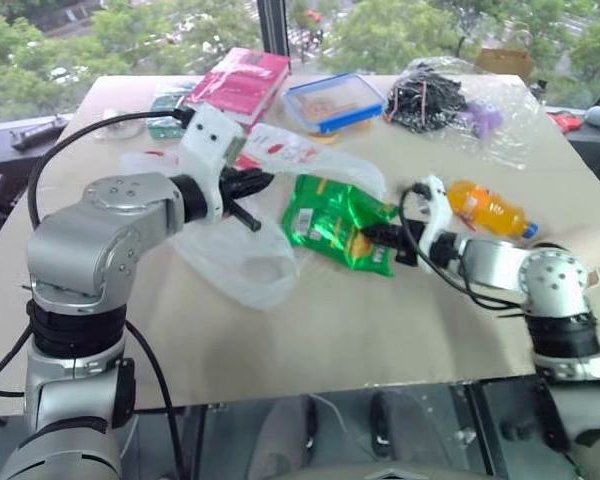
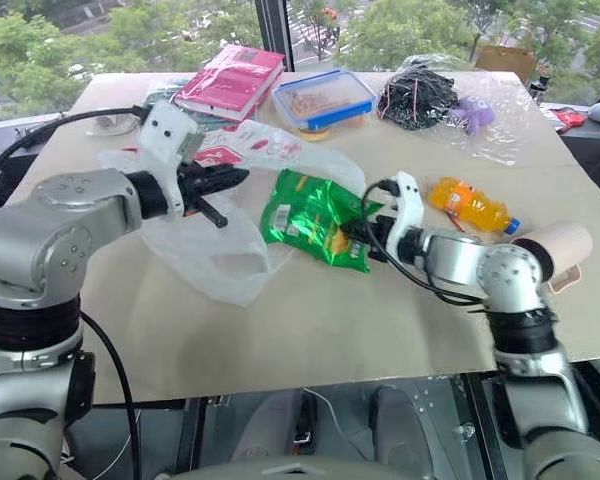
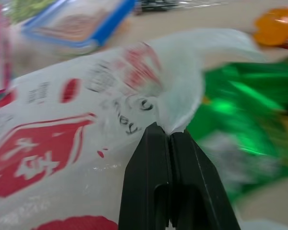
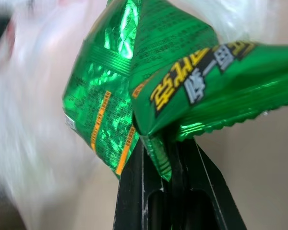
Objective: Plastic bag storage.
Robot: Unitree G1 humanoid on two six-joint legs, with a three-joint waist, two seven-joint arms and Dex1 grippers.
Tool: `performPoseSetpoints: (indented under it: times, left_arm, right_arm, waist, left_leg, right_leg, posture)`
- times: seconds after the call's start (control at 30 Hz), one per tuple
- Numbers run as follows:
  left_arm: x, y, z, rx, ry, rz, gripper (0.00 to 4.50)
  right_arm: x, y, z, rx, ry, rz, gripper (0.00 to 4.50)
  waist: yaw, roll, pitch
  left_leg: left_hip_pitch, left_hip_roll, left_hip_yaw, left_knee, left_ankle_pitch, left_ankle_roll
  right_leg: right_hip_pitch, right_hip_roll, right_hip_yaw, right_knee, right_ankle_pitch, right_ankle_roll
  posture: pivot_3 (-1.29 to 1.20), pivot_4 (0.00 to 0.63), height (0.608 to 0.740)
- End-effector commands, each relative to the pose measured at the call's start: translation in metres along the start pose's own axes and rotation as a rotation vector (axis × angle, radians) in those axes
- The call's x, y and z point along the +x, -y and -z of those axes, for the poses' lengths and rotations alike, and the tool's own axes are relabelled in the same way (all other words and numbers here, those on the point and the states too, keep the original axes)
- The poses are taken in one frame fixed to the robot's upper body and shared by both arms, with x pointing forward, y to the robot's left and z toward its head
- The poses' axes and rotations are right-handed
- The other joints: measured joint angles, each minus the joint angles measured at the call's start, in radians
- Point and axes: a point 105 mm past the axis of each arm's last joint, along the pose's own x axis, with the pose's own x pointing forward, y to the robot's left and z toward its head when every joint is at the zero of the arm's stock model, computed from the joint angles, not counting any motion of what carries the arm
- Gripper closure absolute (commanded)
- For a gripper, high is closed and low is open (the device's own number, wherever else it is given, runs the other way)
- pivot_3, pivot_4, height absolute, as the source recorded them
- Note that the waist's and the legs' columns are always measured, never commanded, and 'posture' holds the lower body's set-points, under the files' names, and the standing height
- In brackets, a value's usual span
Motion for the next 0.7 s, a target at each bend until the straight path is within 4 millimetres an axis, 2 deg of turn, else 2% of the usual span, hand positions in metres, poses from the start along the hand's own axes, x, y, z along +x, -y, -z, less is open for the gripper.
performPoseSetpoints:
  times: [0.03,0.2,0.3,0.43,0.6,0.7]
  left_arm:
    - [-0.001,0.006,-0.008,0.03,0.026,0.003,4.5]
    - [0.004,0.016,-0.014,0.043,0.055,0.03,4.5]
    - [0.004,0.019,-0.015,0.066,0.071,0.032,4.5]
    - [0.002,0.018,-0.018,0.071,0.105,0.034,4.5]
    - [0.0,0.028,-0.012,0.048,0.113,0.066,4.5]
    - [-0.002,0.031,-0.009,0.042,0.113,0.071,4.5]
  right_arm:
    - [0.01,-0.021,-0.017,-0.029,0.059,-0.032,4.45]
    - [0.044,-0.045,-0.013,-0.079,0.049,-0.061,4.45]
    - [0.061,-0.046,-0.006,-0.177,0.028,-0.043,4.45]
    - [0.07,-0.043,0.001,-0.285,-0.001,-0.031,4.45]
    - [0.085,-0.049,-0.025,-0.139,0.125,-0.079,4.45]
    - [0.095,-0.049,-0.03,-0.13,0.152,-0.081,4.45]
  waist:
    - [0.005,0.0,0.0]
    - [0.002,0.0,0.0]
    - [0.002,0.0,0.0]
    - [0.001,0.0,0.0]
    - [-0.002,0.001,0.0]
    - [-0.004,0.001,0.0]
  left_leg:
    - [0.0,0.0,0.0,0.0,0.0,0.0]
    - [-0.001,-0.001,0.0,0.0,0.0,0.0]
    - [-0.001,-0.001,0.0,0.0,0.0,0.0]
    - [-0.001,-0.001,0.0,0.0,0.0,-0.001]
    - [-0.001,-0.001,0.0,-0.001,0.001,-0.001]
    - [-0.001,-0.001,0.001,-0.001,0.001,-0.002]
  right_leg:
    - [0.0,0.0,0.0,0.0,0.0,0.0]
    - [0.0,0.0,0.0,0.0,0.0,0.0]
    - [-0.001,0.0,0.0,0.0,0.0,0.0]
    - [-0.001,0.0,0.0,0.0,0.0,0.0]
    - [-0.002,0.0,0.0,0.002,0.0,0.0]
    - [-0.003,0.0,0.001,0.003,0.0,0.0]
  posture:
    - [0.0,0.15,0.74]
    - [0.0,0.15,0.74]
    - [0.0,0.15,0.74]
    - [0.0,0.15,0.74]
    - [0.0,0.15,0.74]
    - [0.0,0.15,0.74]
